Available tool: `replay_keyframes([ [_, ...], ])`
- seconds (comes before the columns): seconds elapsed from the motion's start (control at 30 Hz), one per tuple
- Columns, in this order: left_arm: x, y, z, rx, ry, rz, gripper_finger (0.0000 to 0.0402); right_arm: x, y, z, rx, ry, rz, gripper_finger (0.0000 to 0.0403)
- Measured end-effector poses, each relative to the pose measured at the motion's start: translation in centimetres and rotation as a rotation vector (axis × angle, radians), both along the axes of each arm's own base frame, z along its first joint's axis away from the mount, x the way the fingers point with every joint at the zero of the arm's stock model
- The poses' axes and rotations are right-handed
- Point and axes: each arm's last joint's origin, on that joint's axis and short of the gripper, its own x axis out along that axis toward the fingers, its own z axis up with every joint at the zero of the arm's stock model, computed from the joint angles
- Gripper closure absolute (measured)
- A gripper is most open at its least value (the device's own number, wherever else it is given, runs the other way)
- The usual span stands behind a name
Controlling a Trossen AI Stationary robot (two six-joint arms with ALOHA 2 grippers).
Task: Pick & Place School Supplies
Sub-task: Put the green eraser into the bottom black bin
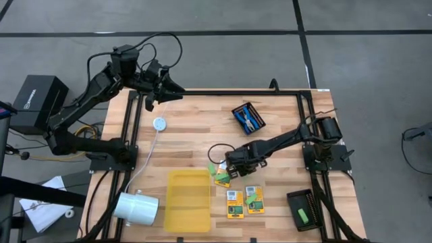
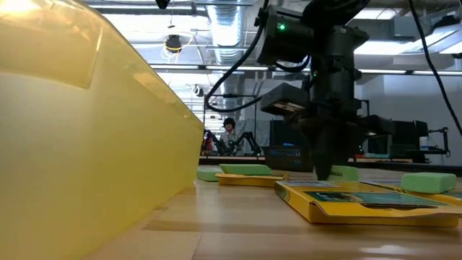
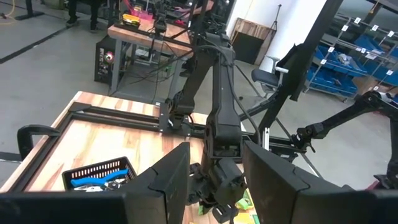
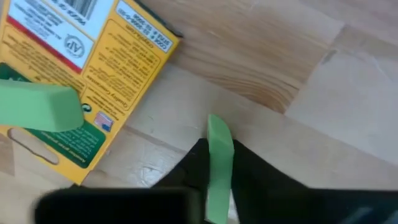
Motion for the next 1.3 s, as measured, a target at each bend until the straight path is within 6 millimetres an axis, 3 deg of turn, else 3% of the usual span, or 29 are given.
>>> replay_keyframes([
  [0.3,0.0,0.0,0.0,0.0,0.0,0.001,0.0259,0.1,-1.3,0.5,0.014,-0.037,0.056,0.038],
  [0.47,0.0,0.1,0.0,0.009,0.003,0.018,0.0259,-0.1,-3.2,3.2,-0.007,-0.127,0.068,0.038],
  [0.6,0.1,0.1,0.0,0.014,0.0,0.022,0.0259,-1.7,-4.7,5.6,-0.029,-0.109,0.057,0.038],
  [0.73,0.1,0.1,0.0,0.017,-0.003,0.022,0.0259,-4.7,-4.9,8.1,-0.042,-0.003,0.075,0.038],
  [0.87,0.1,0.1,0.1,0.021,-0.007,0.022,0.0259,-7.7,-3.4,10.5,-0.032,0.076,0.087,0.038],
  [1.03,0.1,0.1,0.1,0.024,-0.012,0.022,0.0259,-10.3,0.3,12.9,-0.004,0.047,0.011,0.038],
  [1.3,0.1,0.1,0.2,0.029,-0.018,0.022,0.0259,-13.7,8.1,13.1,0.062,0.097,-0.135,0.038],
])
